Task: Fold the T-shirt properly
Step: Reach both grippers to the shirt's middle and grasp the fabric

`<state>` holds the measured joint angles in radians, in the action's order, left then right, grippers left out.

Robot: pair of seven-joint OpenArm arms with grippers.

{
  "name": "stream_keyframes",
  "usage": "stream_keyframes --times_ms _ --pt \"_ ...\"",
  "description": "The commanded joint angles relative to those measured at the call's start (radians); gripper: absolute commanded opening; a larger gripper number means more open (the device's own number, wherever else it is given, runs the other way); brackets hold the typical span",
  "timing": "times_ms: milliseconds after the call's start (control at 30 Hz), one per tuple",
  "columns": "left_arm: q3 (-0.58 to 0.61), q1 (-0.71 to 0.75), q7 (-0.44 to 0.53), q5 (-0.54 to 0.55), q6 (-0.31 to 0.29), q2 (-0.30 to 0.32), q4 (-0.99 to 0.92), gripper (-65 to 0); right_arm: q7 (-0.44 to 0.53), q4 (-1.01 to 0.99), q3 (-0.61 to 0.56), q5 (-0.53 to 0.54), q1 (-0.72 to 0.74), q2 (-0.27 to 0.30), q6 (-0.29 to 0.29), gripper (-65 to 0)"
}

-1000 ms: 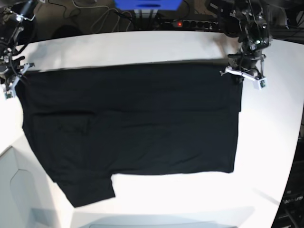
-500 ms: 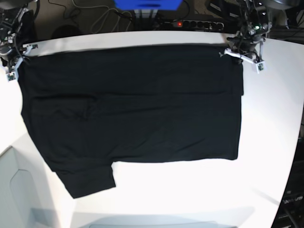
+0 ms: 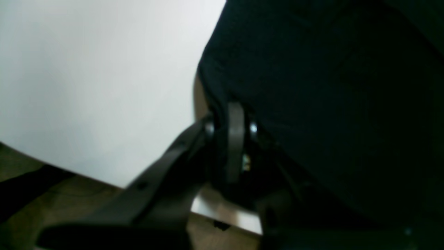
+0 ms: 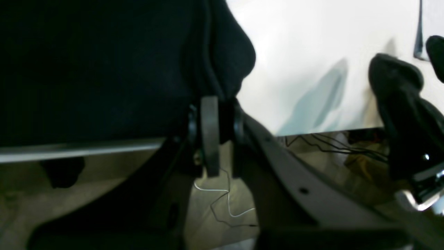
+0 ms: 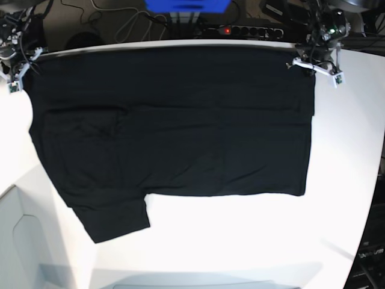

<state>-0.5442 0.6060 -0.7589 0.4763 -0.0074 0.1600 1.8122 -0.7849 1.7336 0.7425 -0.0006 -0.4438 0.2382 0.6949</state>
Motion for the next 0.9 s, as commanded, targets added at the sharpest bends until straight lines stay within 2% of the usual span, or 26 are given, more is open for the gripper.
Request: stream_keyframes --times_ms 0,167,200,267,367,467,633,767,867 --pt "-0.006 0.002 0.016 -0.004 0.002 0.010 0.013 -65.0 0.008 0.015 0.010 -0.006 -0.002 0.023 0.003 -65.0" --pt "-0.001 0.002 0.012 -0.001 0.002 0.010 0.013 -64.9 0.008 0.015 0.005 -0.006 -0.002 0.022 0.003 -65.0" --pt "0.000 0.005 0.012 -0.001 0.002 0.010 0.013 -64.8 0.006 0.015 0.010 -0.006 -0.002 0.022 0.003 -64.0" --pt "0.000 0.012 0.006 0.000 0.002 0.010 0.014 -62.9 0.006 0.015 0.010 -0.006 -0.002 0.022 0.003 -57.9" --pt "-0.007 0.012 -0.038 0.000 0.002 0.010 0.016 -53.7 0.011 0.016 0.010 -0.006 -0.002 0.026 0.003 -45.6" --pt "-0.009 0.010 -0.041 0.000 0.002 0.010 0.018 -38.5 0.011 0.024 0.012 -0.006 0.006 0.026 0.003 -38.4" --pt "-0.010 0.007 -0.040 0.000 0.002 0.010 0.088 -23.8 0.011 0.024 0.013 -0.006 0.040 0.028 0.003 -36.5" --pt "-0.032 -0.010 -0.040 0.000 0.004 0.010 0.149 -22.8 0.011 0.024 0.036 -0.006 0.098 0.028 0.003 -36.4" --pt "-0.076 -0.094 -0.049 -0.003 0.004 0.000 0.157 -22.7 0.008 0.019 0.032 -0.006 0.171 0.028 0.003 -36.3"
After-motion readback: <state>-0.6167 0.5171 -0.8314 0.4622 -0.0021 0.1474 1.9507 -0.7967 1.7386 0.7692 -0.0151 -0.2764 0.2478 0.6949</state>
